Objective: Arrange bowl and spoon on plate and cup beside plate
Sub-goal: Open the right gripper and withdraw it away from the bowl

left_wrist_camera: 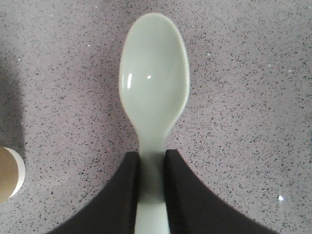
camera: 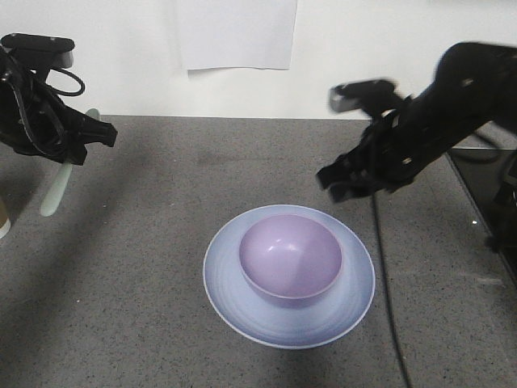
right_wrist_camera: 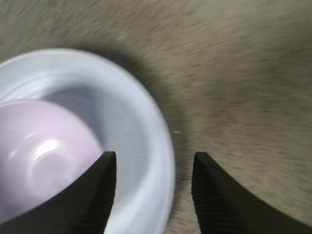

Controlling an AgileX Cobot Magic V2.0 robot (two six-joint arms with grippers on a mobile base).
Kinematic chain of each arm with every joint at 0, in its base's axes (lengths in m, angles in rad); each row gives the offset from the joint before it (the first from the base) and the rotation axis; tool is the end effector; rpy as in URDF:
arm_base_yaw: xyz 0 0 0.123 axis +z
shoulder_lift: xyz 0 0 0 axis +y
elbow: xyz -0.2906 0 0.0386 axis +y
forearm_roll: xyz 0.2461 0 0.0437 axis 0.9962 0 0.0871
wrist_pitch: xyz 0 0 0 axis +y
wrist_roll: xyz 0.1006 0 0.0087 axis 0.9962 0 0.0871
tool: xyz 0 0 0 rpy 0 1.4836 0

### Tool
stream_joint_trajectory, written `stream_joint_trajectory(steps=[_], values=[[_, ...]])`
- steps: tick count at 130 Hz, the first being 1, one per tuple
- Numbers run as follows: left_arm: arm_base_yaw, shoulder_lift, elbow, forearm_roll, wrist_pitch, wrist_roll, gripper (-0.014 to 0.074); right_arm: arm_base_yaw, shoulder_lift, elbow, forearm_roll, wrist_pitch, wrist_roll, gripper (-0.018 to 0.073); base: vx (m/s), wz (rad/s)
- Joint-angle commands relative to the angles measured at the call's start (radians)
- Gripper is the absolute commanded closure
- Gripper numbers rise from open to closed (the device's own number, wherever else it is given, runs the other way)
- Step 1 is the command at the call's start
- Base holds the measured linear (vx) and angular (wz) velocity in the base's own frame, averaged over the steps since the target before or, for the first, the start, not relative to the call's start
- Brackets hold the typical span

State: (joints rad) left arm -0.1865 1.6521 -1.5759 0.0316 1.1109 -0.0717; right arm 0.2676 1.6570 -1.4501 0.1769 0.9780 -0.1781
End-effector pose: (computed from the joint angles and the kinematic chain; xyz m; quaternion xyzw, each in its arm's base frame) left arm 0.3509 -0.0633 0.3444 0.0593 0.9705 -0.0148 0.2333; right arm 0.3427 0.1093 0.3128 -0.1840 0.9512 0.0931 0.2295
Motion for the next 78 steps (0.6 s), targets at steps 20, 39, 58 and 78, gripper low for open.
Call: stream_joint_trajectory(steps=[20,39,58,78], values=[[-0.003,-0.049,-0.028,-0.002,-0.036,-0.006,0.0604,-0.039,-0.186,-0.010,-0.196,-0.047,0.154,0.0221,0.00,0.00],[-0.003,-0.049,-0.028,-0.002,-0.036,-0.006,0.0604,-0.036,-0.308,0.128,-0.221,-0.139,0.195,0.0263,0.00,0.00],[-0.003,-0.049,-0.028,-0.002,-0.036,-0.006,0.0604,-0.036,-0.443,0.310,-0.229,-0.248,0.212,0.0296,0.00,0.00],[-0.003,-0.049,-0.028,-0.002,-0.036,-0.006,0.0604,-0.036,-0.560,0.435,-0.229,-0.277,0.216,0.0327,0.00,0.00]])
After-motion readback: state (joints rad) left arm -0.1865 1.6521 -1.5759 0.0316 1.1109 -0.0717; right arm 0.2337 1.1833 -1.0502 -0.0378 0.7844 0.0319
